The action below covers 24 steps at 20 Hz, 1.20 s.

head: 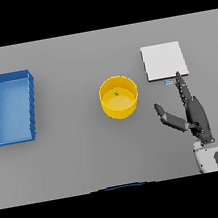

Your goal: Pick up the red beaker and tilt it to pour out 1 green nut into yellow bowl. Pick up the yellow bowl and place it on the metallic measuring scale.

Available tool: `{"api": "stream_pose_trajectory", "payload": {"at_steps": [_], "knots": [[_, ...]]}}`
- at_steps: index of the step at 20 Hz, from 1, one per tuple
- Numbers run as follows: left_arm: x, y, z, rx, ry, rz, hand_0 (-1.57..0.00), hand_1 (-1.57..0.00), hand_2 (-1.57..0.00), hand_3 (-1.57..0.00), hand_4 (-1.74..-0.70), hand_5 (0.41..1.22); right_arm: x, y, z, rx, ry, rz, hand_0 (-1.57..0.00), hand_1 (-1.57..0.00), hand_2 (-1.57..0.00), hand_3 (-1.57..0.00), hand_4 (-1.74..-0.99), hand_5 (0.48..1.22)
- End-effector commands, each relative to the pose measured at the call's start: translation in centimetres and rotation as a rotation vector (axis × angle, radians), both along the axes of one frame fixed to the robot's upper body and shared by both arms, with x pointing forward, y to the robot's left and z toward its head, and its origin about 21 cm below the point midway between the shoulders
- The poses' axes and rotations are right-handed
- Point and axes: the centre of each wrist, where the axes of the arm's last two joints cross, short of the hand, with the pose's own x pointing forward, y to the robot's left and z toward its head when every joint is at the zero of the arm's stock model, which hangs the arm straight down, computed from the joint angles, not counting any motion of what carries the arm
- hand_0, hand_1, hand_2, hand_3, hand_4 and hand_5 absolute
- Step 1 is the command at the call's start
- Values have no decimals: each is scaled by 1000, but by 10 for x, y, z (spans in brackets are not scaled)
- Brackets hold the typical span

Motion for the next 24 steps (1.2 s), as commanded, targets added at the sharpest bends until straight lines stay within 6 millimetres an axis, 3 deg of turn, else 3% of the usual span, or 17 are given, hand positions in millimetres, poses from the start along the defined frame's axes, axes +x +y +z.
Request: {"api": "stream_pose_trajectory", "payload": {"at_steps": [1, 6, 9, 11, 19, 21, 24], "knots": [[0, 14, -7, -76, -6, 28, -1571, -1571, -1565, -1410, -1737, 1221, 2, -1, 0, 6, 0, 5, 1, 1, 1, 1, -1220, 587], [-17, 83, -48, -424, -73, 223, -1571, -1571, -1569, -1432, -1740, 1221, 3, -8, -2, -32, -1, 20, 1, 1, 1, 1, -1217, 599], [-40, 106, -80, -569, -99, 350, -1571, -1571, -1570, -1451, -1740, 1221, 3, -4, 0, -47, 2, 32, 1, 1, 1, 1, -1209, 620], [-58, 111, -107, -627, -95, 431, -1571, -1571, -1570, -1457, -1741, 1221, 3, -6, 3, -67, 1, 33, 1, 1, 1, 1, -1212, 641], [-120, 119, -180, -748, -40, 571, -1571, -1571, -1571, -1474, -1741, 1221, 1, -3, -1, -68, 13, 39, 1, 1, 1, 1, -1214, 664], [-125, 118, -191, -764, -38, 595, -1571, -1571, -1571, -1509, -1741, 1221, 1, -5, 0, -68, 5, 43, 1, 1, 1, 1, -1217, 666], [-127, 118, -204, -761, -20, 624, -1571, -1571, -1571, -1539, -1741, 1117, 2, -5, 0, -80, 11, 43, 1, 1, 1, 1, -1207, 665]]}}
